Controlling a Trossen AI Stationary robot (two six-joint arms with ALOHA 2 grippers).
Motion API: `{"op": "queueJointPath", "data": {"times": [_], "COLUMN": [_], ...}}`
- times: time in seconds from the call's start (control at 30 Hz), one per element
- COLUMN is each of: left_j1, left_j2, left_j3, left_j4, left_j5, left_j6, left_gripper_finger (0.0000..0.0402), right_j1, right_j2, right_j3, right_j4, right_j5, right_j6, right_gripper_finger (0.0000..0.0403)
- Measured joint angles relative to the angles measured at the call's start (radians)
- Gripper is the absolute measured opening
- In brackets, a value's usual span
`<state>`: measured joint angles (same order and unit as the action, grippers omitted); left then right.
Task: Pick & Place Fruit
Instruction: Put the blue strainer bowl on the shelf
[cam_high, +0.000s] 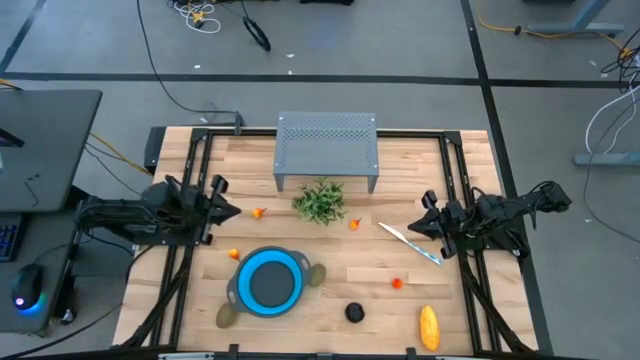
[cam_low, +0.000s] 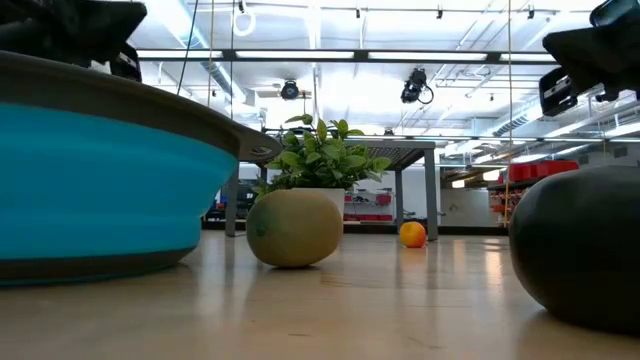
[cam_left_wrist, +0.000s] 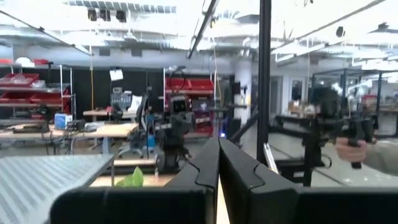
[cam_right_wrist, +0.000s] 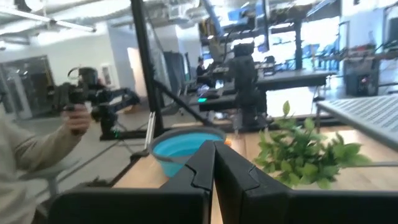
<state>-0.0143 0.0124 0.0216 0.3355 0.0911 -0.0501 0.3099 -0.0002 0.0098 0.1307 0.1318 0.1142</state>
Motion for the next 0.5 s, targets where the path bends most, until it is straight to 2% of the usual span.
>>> {"op": "queueJointPath", "data": {"times": [0.13,0.27,0.37,0.5], "left_j1": [0.000,0.000,-0.003,-0.020], "left_j2": [0.000,0.011,0.039,0.127], "left_j3": [0.001,0.000,0.000,0.000], "left_j4": [0.043,-0.008,-0.011,0.036], "left_j5": [-0.014,0.004,0.008,-0.136], "left_j6": [0.028,-0.117,-0.149,-0.116], "left_gripper_finger": [0.0018,0.0018,0.0018,0.0019], "right_j1": [0.000,-0.001,-0.001,-0.001], "right_j2": [0.000,0.024,0.072,0.153], "right_j3": [0.000,0.000,0.000,0.000], "right_j4": [0.017,0.008,0.011,0.052], "right_j5": [0.056,0.087,0.126,0.177], "right_j6": [-0.044,-0.043,-0.047,-0.072], "right_gripper_finger": [0.0017,0.0017,0.0017,0.0017]}}
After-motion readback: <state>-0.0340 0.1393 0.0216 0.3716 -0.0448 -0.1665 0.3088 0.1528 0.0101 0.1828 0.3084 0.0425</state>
